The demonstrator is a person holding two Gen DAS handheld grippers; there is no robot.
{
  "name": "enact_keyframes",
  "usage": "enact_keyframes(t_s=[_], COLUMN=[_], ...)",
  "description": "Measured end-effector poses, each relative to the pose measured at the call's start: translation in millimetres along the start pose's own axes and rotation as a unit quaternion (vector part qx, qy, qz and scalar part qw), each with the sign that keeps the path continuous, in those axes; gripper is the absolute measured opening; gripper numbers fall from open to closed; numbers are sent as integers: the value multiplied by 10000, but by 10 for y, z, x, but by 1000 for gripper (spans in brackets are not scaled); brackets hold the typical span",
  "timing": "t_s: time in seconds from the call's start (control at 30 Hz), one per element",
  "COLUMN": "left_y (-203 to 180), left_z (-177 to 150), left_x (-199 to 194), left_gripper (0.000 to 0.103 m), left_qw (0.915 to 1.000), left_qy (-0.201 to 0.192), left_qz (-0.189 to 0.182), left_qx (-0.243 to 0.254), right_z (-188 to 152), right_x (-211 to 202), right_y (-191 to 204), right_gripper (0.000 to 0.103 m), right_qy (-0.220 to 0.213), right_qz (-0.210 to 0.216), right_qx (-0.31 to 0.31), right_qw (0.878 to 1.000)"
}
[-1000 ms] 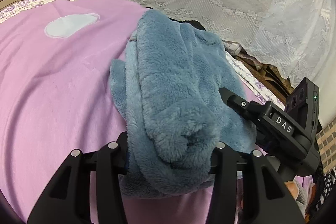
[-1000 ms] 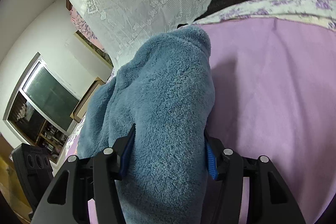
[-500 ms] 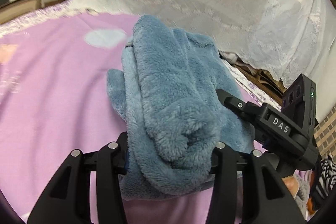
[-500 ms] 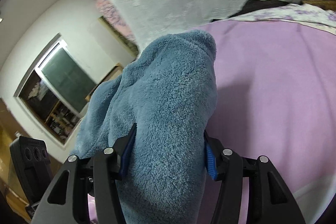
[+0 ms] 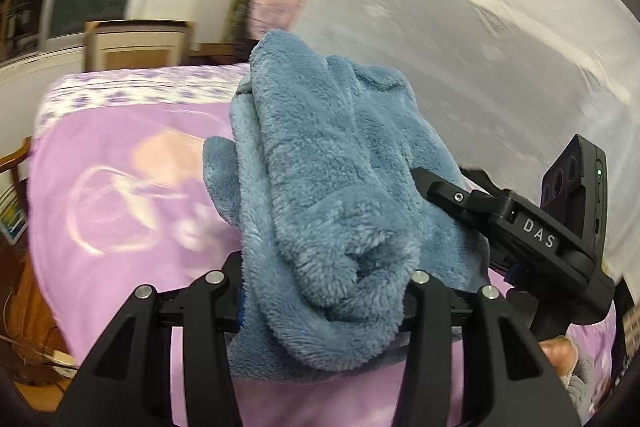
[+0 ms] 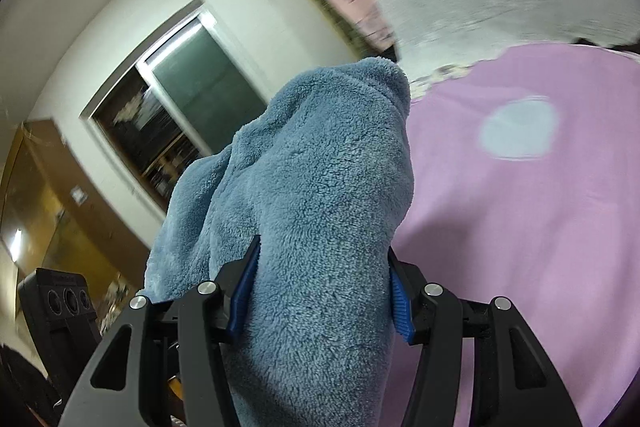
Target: Fold small clothes
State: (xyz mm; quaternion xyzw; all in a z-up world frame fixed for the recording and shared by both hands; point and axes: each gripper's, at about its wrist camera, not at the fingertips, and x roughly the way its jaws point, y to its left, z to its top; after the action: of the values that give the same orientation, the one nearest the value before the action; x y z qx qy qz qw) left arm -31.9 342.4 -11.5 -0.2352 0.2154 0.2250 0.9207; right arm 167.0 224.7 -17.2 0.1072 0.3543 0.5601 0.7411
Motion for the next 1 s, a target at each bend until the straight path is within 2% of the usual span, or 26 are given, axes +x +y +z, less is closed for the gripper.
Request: enact_keyframes(t_s=[0.17,0.37,0.5,0.6,0.77,0.83,0.93,1.0], left_y=[658,1195,1472,1525,1384,1421,1559,1610], left_z=[163,194,94,-72,-111,-114,-121,-141], left_x=[150,468,762,966,1062,1079,1103,1108], left_gripper=[46,46,46,48,58,69,84,88], left_qw=[9985,9949,9913,9889,9886,9868,9831,9821], left_qy=[-73,23,306,506,461,514,618,650], left_qz=[302,615,647,719,1194,1252,1205,1162], left_qx=[-458,-804,-1102,-1194,-791,-893,-1231,-1336], right_z=[78,73,-62,-199,-276,-307,-327,-343], right_x=[765,1490,1854,1976,2027,2012,1959,1812], right_y=[309,347,305,129,66,101,125,232], right_gripper=[56,56,56,56,59,66,67,67], right_qy=[344,766,1039,1199,1186,1070,903,623], right_qz=[182,265,64,-106,-240,-430,-589,-813], right_qx=[-281,-373,-476,-436,-521,-693,-802,-1046], right_qw=[9988,9960,9934,9918,9913,9909,9909,9892])
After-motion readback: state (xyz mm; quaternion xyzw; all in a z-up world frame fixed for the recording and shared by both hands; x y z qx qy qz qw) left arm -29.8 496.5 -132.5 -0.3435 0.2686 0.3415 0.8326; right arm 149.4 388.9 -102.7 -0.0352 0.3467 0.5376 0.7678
